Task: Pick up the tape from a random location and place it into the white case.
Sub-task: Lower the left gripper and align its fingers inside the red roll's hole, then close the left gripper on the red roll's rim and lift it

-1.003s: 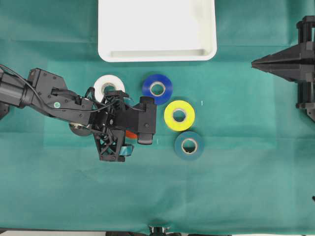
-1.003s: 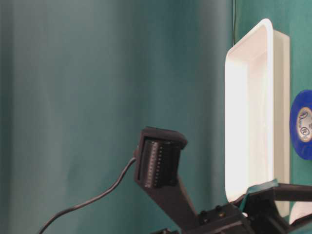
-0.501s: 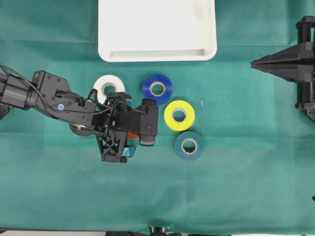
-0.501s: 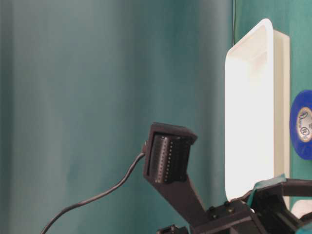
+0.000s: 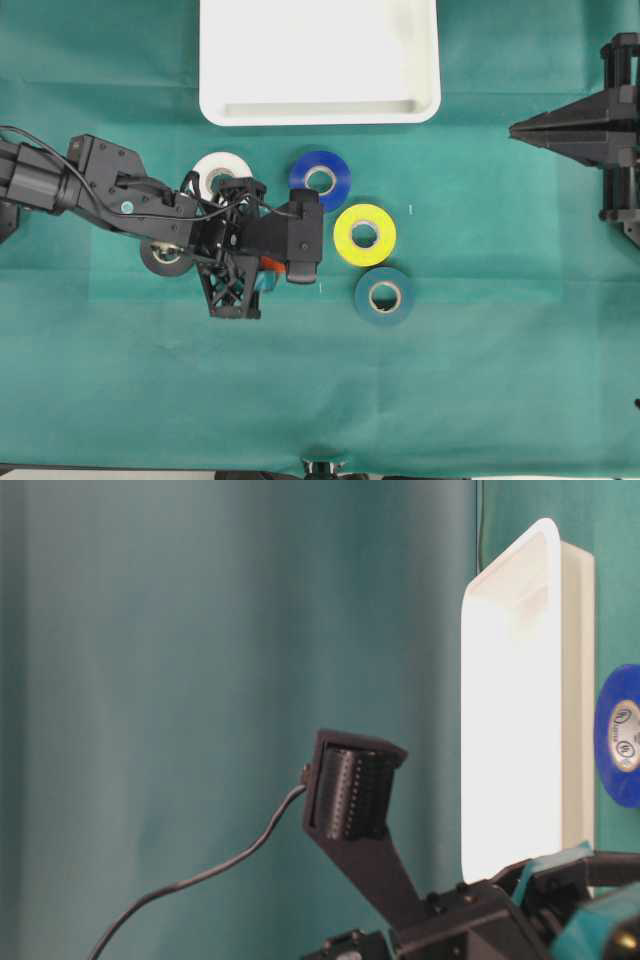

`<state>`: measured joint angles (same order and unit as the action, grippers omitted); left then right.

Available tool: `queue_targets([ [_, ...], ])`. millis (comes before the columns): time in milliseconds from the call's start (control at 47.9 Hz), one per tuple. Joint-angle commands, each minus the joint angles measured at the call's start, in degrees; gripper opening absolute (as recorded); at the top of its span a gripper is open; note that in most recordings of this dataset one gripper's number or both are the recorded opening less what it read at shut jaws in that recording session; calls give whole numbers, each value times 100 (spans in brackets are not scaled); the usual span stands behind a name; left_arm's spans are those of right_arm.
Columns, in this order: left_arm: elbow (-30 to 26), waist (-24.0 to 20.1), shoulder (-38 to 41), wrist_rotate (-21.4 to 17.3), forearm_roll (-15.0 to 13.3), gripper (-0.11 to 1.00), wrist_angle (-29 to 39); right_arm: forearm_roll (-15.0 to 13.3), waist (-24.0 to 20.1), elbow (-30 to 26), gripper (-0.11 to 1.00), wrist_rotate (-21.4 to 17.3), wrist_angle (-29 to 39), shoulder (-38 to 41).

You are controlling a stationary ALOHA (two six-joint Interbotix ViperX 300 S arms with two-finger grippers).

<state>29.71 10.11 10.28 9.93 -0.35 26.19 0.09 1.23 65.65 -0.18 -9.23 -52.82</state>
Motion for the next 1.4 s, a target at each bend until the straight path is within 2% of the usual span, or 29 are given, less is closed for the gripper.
queue_targets([
  [0,-9,-9,-123,9,26,26,88,0,0,-149,0,-18,-26,53],
  [710,-62,35,-281,18,18,25,105,0,9,-158,0,-35,-26,62],
  [1378,-844,44,-1503,-18,35,25,1494,0,0,-176,0,-35,-26,62],
])
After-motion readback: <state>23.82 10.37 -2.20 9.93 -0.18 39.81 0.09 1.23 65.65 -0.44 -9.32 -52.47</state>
